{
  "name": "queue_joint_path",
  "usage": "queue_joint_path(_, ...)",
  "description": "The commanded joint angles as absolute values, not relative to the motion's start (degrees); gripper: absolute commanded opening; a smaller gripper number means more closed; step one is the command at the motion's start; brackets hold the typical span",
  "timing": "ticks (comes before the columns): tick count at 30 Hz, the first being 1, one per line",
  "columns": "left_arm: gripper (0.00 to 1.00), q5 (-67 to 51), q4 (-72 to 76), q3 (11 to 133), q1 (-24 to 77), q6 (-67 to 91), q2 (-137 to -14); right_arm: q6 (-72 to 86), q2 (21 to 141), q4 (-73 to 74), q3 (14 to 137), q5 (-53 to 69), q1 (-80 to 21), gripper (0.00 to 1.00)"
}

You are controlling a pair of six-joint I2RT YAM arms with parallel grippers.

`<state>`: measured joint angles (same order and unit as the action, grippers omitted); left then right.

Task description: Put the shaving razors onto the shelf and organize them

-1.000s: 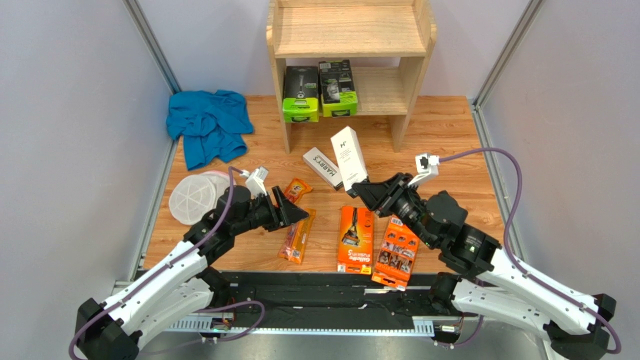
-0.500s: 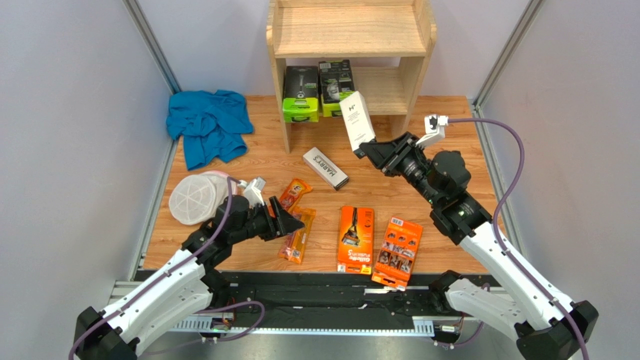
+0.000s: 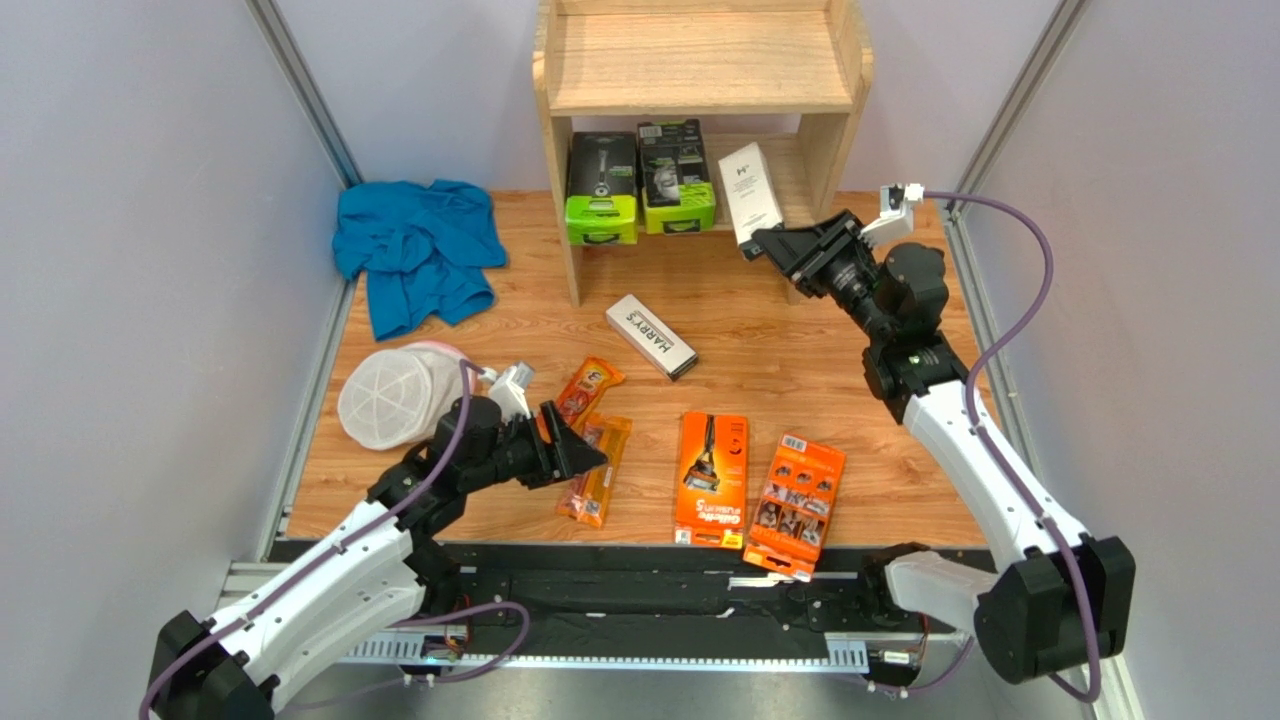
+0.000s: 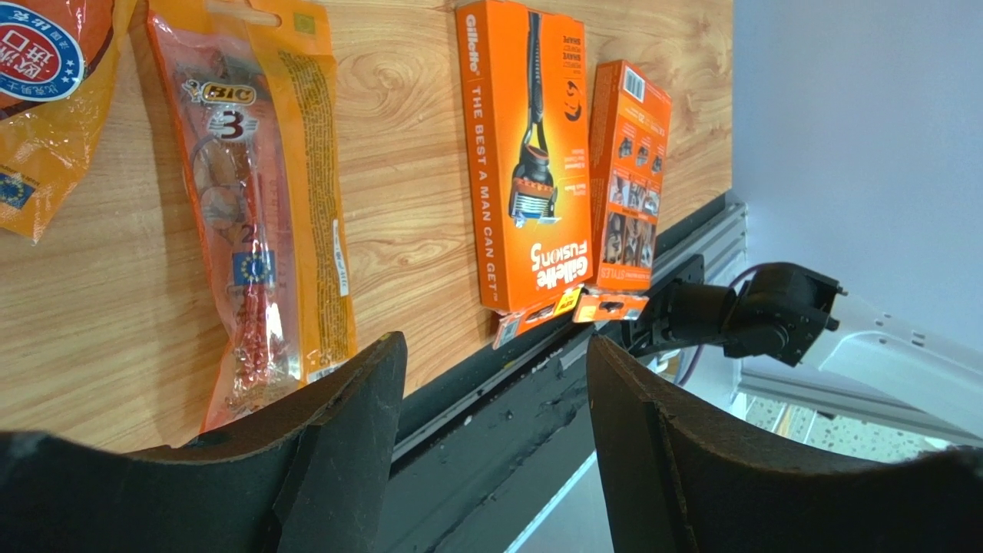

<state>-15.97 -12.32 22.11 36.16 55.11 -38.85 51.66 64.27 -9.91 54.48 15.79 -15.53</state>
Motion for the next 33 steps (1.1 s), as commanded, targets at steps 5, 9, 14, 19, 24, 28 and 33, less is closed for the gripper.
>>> queue_joint_path(5, 0.67, -17.31, -10.99, 21.8, 35.86, 53.61, -39.55, 54.84, 70.74, -19.77, 59.41, 21.62, -11.95, 0.24)
queue_joint_path(9, 0.67, -17.58, -11.34, 21.88, 35.95, 53.44, -39.38, 56.77, 73.82, -22.67, 58.63, 21.45, -11.51, 0.25)
queue_joint_path(14, 0.67, -17.75, -11.86, 22.24, 35.95, 53.26, -38.85, 58.8, 77.51, -26.89, 57.04, 20.48, -11.16, 0.25)
queue_joint_path(19, 0.67, -17.75, -12.83, 22.32, 35.95, 52.65, -38.32, 60.73, 81.91, -29.88, 56.34, 20.21, -10.64, 0.25)
queue_joint_path(24, 0.67, -18.02, -13.1, 22.41, 35.86, 52.65, -38.32, 62.05, 85.6, -31.55, 56.42, 21.18, -10.64, 0.27)
queue_joint_path(28, 0.66, -18.02, -13.1, 22.33, 35.95, 52.65, -38.14, 62.84, 88.06, -32.25, 56.51, 21.71, -10.72, 0.3)
queue_joint_path(33, 0.66, -18.19, -13.09, 22.32, 35.95, 52.65, -37.97, 64.07, 91.23, -33.57, 57.04, 22.67, -10.72, 0.34)
